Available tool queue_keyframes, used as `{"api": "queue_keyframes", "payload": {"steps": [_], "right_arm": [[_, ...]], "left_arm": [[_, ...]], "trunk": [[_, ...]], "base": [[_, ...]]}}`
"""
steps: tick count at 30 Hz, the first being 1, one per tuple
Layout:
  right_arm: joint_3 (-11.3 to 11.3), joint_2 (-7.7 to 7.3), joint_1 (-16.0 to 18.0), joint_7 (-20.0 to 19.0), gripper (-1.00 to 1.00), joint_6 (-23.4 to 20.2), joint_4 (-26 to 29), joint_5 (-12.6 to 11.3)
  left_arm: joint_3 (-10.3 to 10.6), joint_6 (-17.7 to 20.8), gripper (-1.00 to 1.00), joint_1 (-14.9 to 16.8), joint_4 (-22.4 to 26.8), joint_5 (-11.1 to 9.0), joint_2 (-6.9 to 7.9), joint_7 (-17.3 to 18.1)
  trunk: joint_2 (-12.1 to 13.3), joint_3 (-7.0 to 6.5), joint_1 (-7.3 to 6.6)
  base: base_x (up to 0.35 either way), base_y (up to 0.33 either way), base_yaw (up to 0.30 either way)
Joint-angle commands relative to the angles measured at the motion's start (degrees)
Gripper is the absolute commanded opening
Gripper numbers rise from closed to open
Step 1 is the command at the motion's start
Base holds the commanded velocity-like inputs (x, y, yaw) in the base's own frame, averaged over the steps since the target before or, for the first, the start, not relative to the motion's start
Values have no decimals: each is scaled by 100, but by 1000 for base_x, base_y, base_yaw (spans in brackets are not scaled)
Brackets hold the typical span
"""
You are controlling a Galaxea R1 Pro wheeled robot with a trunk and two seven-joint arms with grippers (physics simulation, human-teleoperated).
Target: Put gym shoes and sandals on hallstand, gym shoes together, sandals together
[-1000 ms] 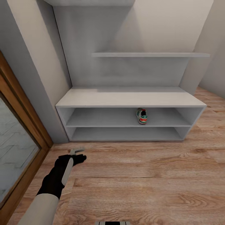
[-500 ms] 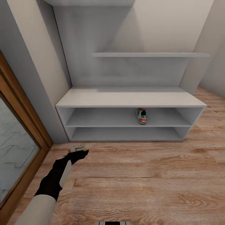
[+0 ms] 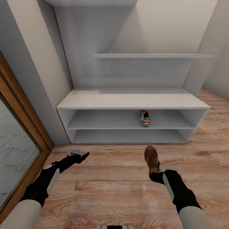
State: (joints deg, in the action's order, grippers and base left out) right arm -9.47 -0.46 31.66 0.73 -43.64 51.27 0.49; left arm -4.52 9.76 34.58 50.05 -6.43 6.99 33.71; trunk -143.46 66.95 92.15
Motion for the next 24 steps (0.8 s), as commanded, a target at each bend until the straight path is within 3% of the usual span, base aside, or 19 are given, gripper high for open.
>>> {"api": "queue_keyframes", "payload": {"steps": [1, 2, 3, 8, 15, 16, 19, 20, 24], "right_arm": [[14, 119, 257, 26, -100, -69, -194, 146], [38, 197, 493, 27, -100, -90, -404, 148], [70, 298, 1030, 27, -100, -115, -847, 151], [84, 441, 1712, 32, -100, -133, -1108, 151], [98, 458, 1881, -10, -100, -121, -1129, 155], [96, 454, 1890, -21, -100, -117, -1129, 154], [94, 452, 1894, -26, -100, -113, -1130, 152], [87, 450, 1890, -28, -100, -103, -1135, 148], [86, 450, 1889, -28, -100, -101, -1136, 152]], "left_arm": [[10, 52, 100, 1, 2, -60, 6, 36], [30, 46, 100, 2, 0, -60, 8, 44], [81, 38, 100, 0, -3, -60, 11, 53], [132, 35, 100, -2, -4, -60, 6, 57], [223, 34, 100, -4, -4, -63, 4, 221], [310, 34, 100, -4, -4, -62, 4, 518], [352, 34, 100, -3, -4, -61, 4, 840], [375, 34, 100, -2, -4, -61, 11, 1236], [380, 33, 100, -2, -4, -60, 17, 1637]], "trunk": [[-2, 6, -1], [-2, 6, -1], [-2, 6, -1], [-2, 6, -1], [-2, 6, -1], [-2, 6, -1], [-2, 6, -1], [-2, 6, -1], [-2, 6, -1]], "base": [[0, 0, 0], [0, 0, 0], [0, 0, 0], [0, 0, 0], [0, 0, 0], [0, 0, 0], [0, 0, 0], [0, 0, 0], [0, 0, 0]]}}
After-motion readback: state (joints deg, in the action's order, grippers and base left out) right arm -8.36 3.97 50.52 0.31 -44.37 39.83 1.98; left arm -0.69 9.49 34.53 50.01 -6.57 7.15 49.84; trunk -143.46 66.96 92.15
